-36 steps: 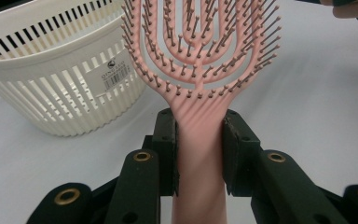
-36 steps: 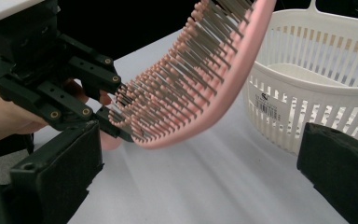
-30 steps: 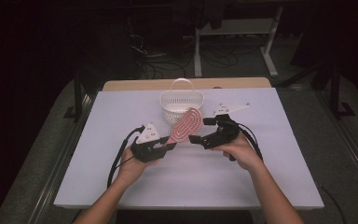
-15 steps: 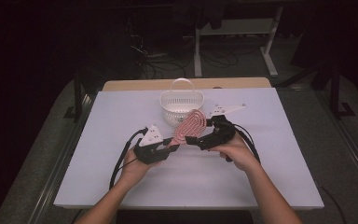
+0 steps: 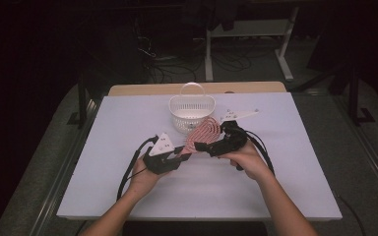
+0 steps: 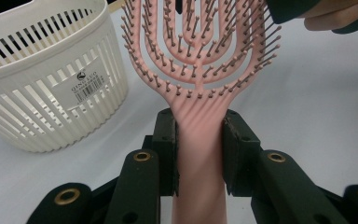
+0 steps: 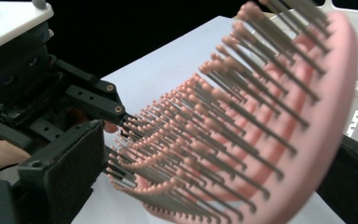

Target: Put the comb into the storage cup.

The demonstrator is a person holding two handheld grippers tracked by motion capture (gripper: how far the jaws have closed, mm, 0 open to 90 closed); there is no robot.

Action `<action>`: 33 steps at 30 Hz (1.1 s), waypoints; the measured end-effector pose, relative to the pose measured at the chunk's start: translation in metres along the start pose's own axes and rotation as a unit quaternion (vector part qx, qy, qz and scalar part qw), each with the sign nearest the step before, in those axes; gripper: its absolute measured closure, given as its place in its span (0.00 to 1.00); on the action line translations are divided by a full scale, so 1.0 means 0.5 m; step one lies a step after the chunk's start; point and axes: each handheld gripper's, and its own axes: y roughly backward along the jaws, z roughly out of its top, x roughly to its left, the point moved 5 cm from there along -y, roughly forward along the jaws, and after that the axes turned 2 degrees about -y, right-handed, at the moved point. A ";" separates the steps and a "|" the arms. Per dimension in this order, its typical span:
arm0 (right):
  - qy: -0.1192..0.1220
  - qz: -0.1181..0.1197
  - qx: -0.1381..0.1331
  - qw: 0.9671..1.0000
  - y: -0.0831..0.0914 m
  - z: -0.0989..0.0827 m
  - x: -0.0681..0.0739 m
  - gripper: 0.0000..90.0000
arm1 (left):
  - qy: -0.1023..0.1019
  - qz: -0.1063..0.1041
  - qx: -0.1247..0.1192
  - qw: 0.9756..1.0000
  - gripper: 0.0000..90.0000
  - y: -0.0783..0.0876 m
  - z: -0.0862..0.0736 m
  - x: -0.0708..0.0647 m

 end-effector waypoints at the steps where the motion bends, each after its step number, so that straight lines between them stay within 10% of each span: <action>1: 0.000 -0.001 0.000 1.000 0.000 0.000 -0.001 0.03 | 0.000 0.000 0.000 1.000 0.79 0.000 0.000 0.000; 33: -0.047 0.012 -0.016 0.999 0.011 0.007 -0.014 0.40 | -0.022 0.013 0.009 1.000 0.79 -0.006 -0.004 -0.004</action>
